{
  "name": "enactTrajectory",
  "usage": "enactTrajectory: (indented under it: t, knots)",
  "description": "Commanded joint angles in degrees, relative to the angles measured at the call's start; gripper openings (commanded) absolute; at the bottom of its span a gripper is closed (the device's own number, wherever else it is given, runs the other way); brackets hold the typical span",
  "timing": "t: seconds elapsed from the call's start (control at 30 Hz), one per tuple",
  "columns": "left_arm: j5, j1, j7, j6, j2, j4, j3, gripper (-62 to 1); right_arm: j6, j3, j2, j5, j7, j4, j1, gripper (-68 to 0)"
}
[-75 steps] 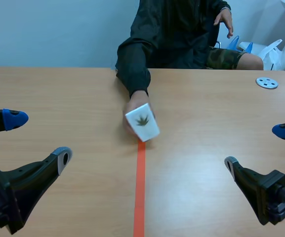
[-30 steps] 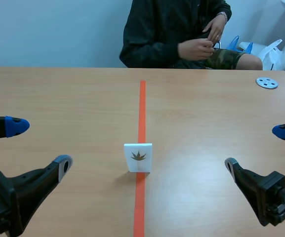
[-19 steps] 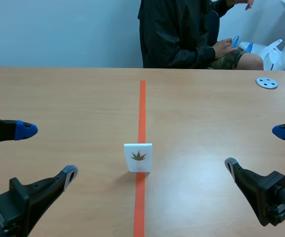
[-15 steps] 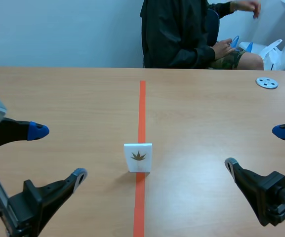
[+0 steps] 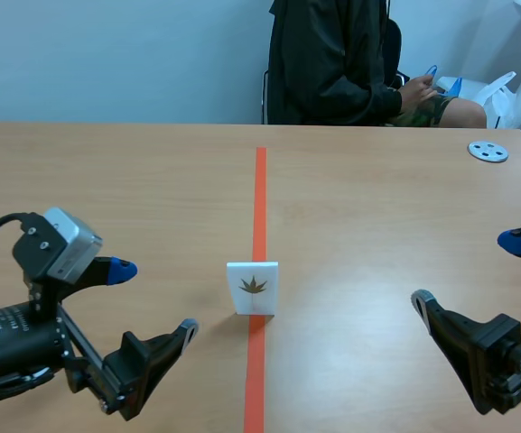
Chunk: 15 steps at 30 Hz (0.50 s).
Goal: Sort the leaf by its shape. The table is split by an orange tape line. A compound leaf with several leaflets goes to the left side, a simple leaf with one blade goes to the right side. Return to the home posture when a red brick is placed on the table.
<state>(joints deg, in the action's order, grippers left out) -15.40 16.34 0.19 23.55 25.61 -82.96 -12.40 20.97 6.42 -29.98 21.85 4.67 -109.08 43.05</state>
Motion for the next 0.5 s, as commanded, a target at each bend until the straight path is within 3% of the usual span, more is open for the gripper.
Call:
enactTrajectory:
  t: [0.0,0.13,0.27,0.47]
  knots:
    - [-0.6,-2.2,-0.8,-0.1,-1.1,0.6,-1.4,1.4,0.0,0.7,0.0,0.2,0.6,-1.0,-0.2,0.4]
    - [0.0,-7.5,-1.6,0.0,-2.7,6.1,-5.6,1.4,0.0,0.7,0.0,0.2,0.6,-1.0,-0.2,0.4]
    - [4.4,-11.6,-5.6,-0.1,-3.8,10.8,-9.5,1.4,0.0,0.7,0.0,0.2,0.4,-1.0,-0.2,0.4]
    - [7.8,-17.4,-9.9,-1.2,-6.1,19.1,-14.0,1.4,0.0,0.7,0.0,0.2,-0.5,-1.0,-0.2,0.4]
